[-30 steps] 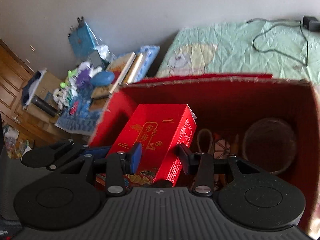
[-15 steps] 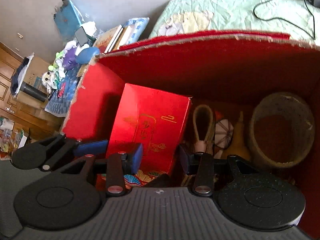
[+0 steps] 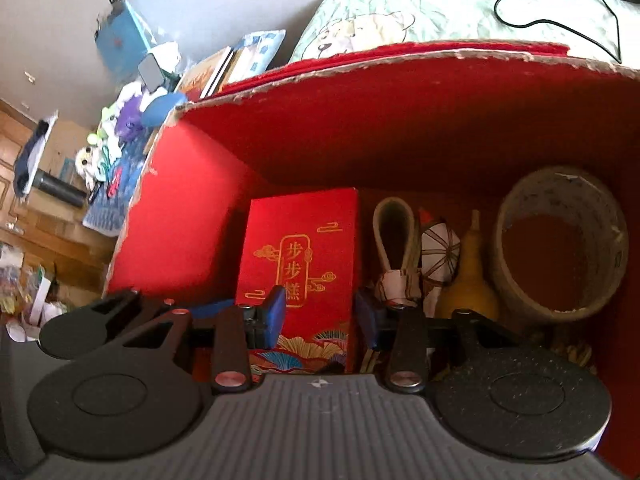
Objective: Organize objects
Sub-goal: 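Carry the red gift box into the red box and lower it, then open the right gripper and withdraw it up out of the box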
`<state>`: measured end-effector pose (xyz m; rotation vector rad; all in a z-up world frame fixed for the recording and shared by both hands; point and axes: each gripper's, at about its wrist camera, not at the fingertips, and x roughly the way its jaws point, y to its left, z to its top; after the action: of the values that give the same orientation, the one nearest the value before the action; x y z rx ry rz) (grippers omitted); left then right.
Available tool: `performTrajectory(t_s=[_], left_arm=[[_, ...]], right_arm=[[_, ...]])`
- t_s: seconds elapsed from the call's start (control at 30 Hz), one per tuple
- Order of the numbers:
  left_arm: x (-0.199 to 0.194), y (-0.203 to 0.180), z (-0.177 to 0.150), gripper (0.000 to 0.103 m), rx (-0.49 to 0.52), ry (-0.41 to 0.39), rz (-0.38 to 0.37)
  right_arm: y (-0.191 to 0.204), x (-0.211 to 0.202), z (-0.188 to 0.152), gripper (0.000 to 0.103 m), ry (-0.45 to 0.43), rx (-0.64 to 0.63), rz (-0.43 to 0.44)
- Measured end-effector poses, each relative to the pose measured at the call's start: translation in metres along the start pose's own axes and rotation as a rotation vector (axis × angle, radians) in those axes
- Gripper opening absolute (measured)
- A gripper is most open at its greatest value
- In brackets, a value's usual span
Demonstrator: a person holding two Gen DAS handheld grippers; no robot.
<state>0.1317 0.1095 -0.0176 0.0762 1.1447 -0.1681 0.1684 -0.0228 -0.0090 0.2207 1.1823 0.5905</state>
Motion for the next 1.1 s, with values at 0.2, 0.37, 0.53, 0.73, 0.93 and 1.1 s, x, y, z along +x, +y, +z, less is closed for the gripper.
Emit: performTrajectory(t_s=[0.2, 0.37, 0.53, 0.73, 0.93, 1.1], left_arm=[[-0.002, -0.005, 0.000, 0.081, 0.023, -0.006, 0.036], [-0.008, -0.011, -0.001, 0.084, 0.045, -0.026, 0.070], [-0.016, -0.014, -0.001, 0.087, 0.051, -0.056, 0.116], [-0.029, -0.016, -0.004, 0.087, 0.044, -0.095, 0.157], [-0.045, -0.018, -0.006, 0.087, 0.026, -0.135, 0.192], [-0.061, -0.018, -0.011, 0.087, 0.018, -0.167, 0.199]], right_arm=[[-0.002, -0.005, -0.006, 0.035, -0.053, 0.031, -0.007], [0.001, -0.008, -0.009, 0.035, -0.106, 0.023, -0.046], [-0.001, -0.012, -0.011, 0.035, -0.153, 0.031, -0.068], [-0.002, -0.016, -0.014, 0.035, -0.207, 0.053, -0.097], [0.001, -0.032, -0.022, 0.035, -0.263, 0.055, -0.164], [-0.003, -0.054, -0.035, 0.035, -0.312, 0.104, -0.182]])
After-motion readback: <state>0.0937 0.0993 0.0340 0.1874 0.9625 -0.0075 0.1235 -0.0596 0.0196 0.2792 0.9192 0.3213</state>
